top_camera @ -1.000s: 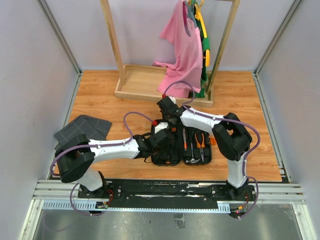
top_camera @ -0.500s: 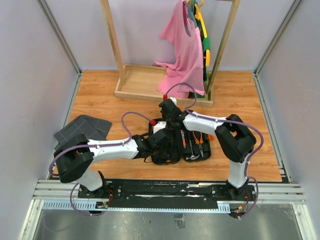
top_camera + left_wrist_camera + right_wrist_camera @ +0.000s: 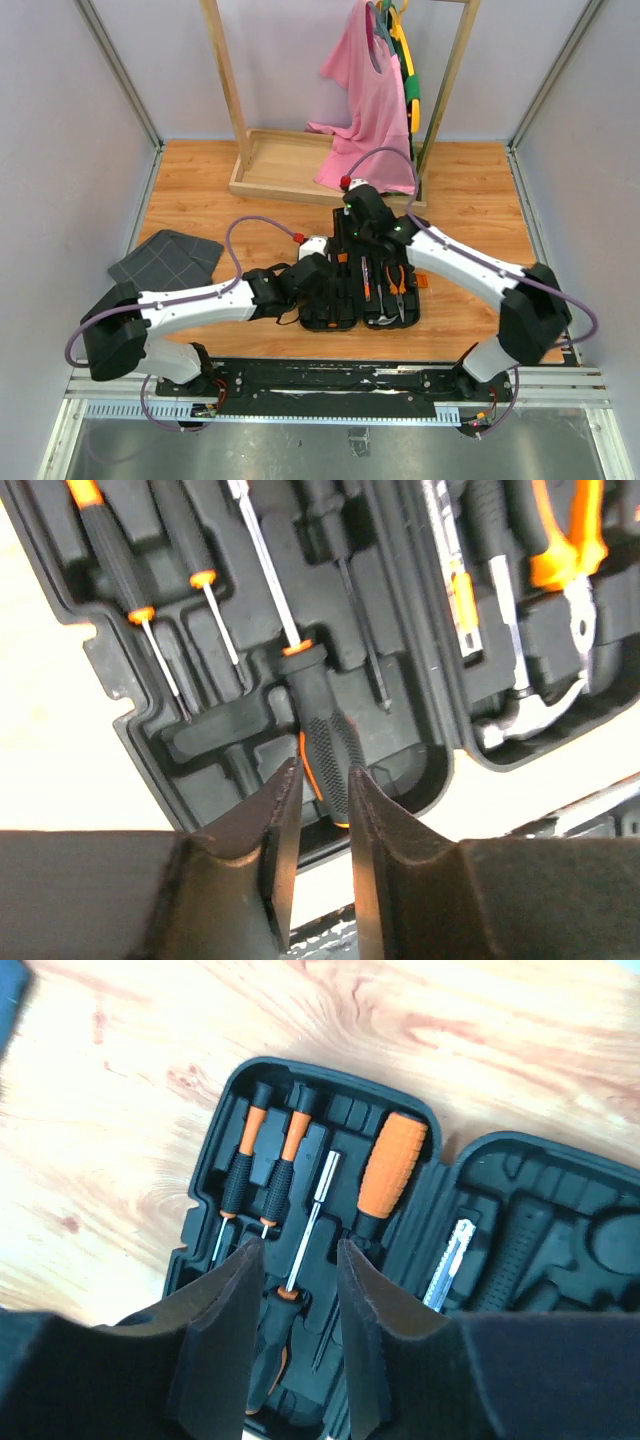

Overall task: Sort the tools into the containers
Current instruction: Adjust the screwdriver in the storage box, then close the storage box at the center of the board.

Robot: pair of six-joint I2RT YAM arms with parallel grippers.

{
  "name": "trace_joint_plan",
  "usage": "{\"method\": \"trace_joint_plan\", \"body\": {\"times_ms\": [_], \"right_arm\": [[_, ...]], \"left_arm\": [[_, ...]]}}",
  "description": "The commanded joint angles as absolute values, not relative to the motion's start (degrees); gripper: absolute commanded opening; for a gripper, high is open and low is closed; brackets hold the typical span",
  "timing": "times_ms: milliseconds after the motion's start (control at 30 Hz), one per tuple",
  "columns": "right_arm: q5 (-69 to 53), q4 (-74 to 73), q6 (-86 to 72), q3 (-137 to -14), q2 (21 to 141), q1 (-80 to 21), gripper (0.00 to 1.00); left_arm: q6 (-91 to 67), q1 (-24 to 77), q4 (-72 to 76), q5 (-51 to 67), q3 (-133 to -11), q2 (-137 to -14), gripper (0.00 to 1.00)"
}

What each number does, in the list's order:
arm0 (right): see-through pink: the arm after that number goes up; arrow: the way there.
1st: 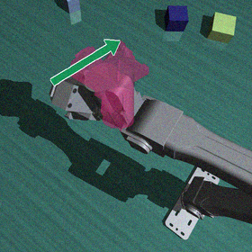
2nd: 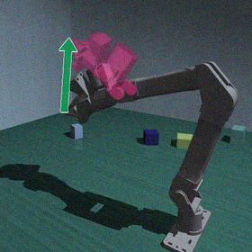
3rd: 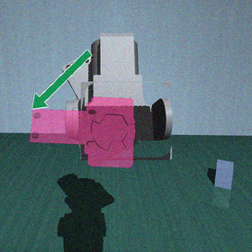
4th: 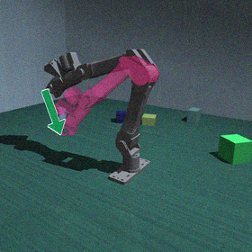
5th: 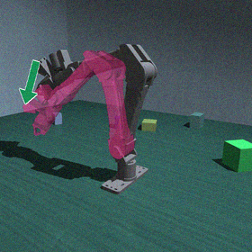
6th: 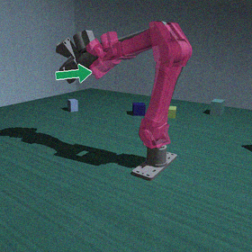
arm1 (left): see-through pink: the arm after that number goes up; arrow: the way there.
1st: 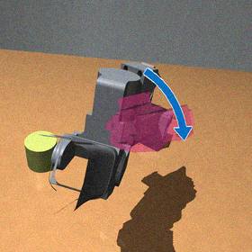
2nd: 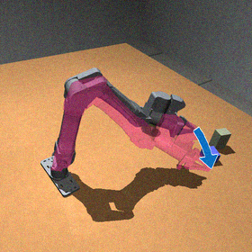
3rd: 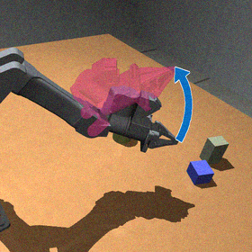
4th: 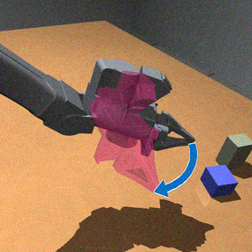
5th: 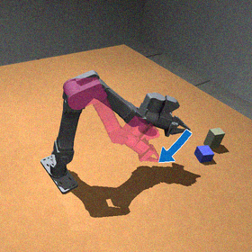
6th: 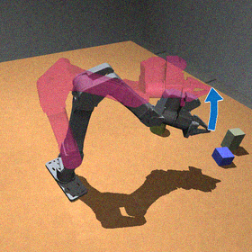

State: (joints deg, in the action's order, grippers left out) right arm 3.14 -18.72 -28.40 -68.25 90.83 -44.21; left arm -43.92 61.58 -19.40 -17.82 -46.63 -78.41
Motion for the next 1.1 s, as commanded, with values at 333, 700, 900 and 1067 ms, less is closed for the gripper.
{"method": "trace_joint_plan", "body": {"times_ms": [333,700,900,1067], "right_arm": [[21.8,-17.1,-20.1,-43.5,59.1,-38.4,0.62],[23.2,-18.0,-20.2,-29.0,43.2,-36.2,0.71],[21.1,-18.0,-21.9,-26.2,41.0,-34.5,0.7],[14.9,-17.2,-22.4,-25.1,40.7,-30.1,0.7]], "left_arm": [[-40.0,51.0,-5.9,-16.0,-39.9,-64.0,0.41],[-43.1,38.9,11.1,-1.8,-22.2,-61.6,0.44],[-44.9,36.8,18.7,1.9,-16.8,-62.6,0.45],[-44.3,35.0,23.1,4.9,-15.5,-65.2,0.45]]}}
